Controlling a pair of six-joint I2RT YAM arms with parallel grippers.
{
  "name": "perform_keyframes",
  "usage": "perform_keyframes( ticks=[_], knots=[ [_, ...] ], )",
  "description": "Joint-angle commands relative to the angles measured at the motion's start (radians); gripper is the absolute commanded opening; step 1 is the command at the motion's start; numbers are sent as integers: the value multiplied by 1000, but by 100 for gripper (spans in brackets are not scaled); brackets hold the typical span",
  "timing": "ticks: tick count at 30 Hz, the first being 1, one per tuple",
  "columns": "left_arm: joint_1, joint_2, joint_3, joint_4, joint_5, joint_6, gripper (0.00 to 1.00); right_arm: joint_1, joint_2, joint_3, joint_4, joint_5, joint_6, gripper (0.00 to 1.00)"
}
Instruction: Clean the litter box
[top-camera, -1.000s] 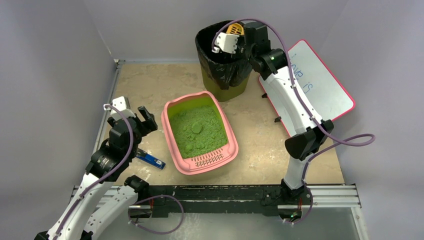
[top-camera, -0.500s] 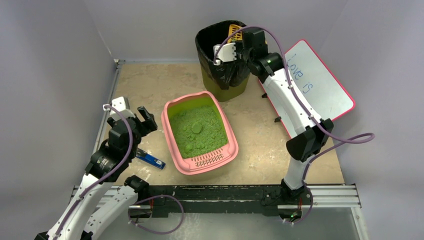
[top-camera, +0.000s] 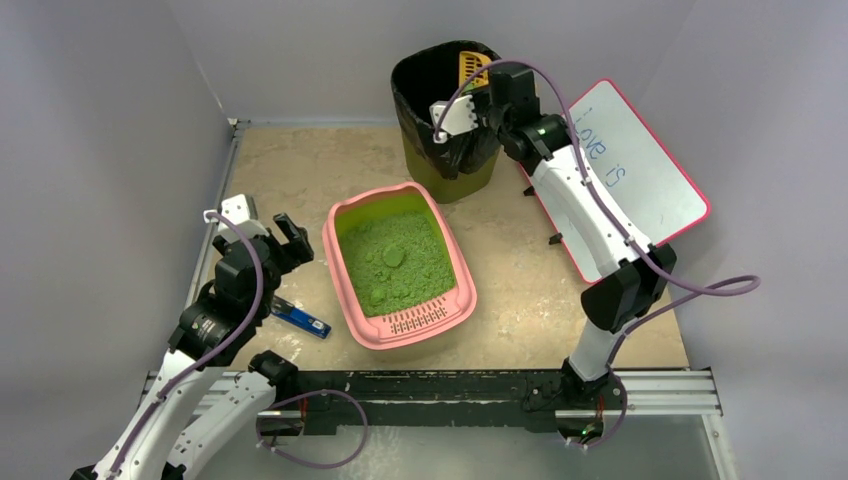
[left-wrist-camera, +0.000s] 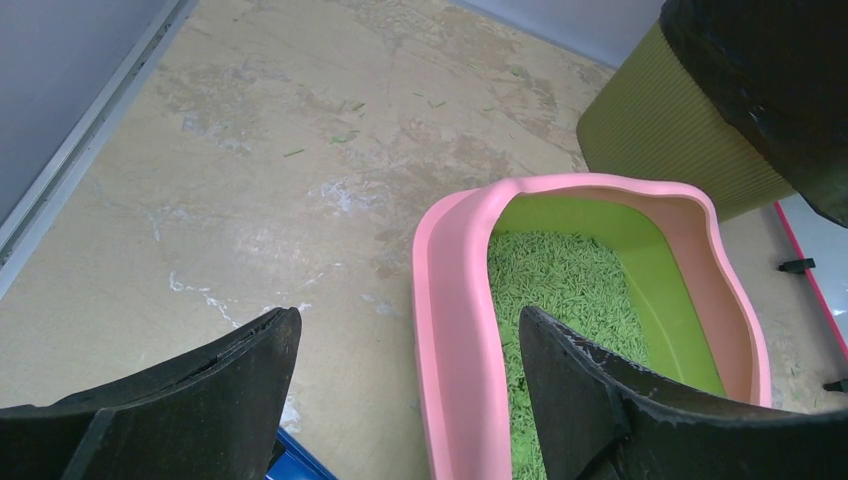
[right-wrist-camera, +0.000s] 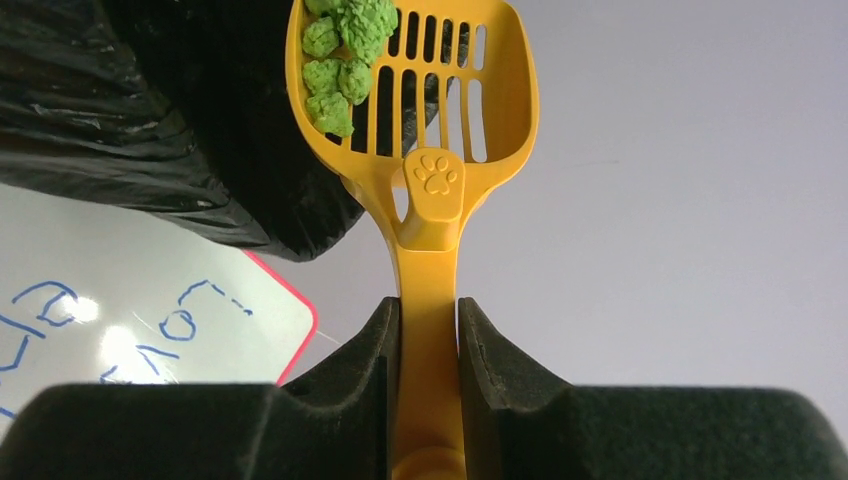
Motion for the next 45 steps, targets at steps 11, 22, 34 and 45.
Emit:
perform_keyframes(
  ticks=[11, 22, 34, 45],
  knots=[
    [2, -7, -4, 38, -3, 17, 80, 2, -101, -51, 97, -1, -245, 0],
    [2, -8, -4, 38, -5, 16, 80, 4, -135, -166, 170, -16, -305, 0],
    [2, -10, -3, 39, -6, 16, 80, 7, -165, -223, 244, -52, -397, 0],
    [2, -20, -5, 37, -8, 13, 80, 7, -190, -270, 386, -72, -502, 0]
  ],
)
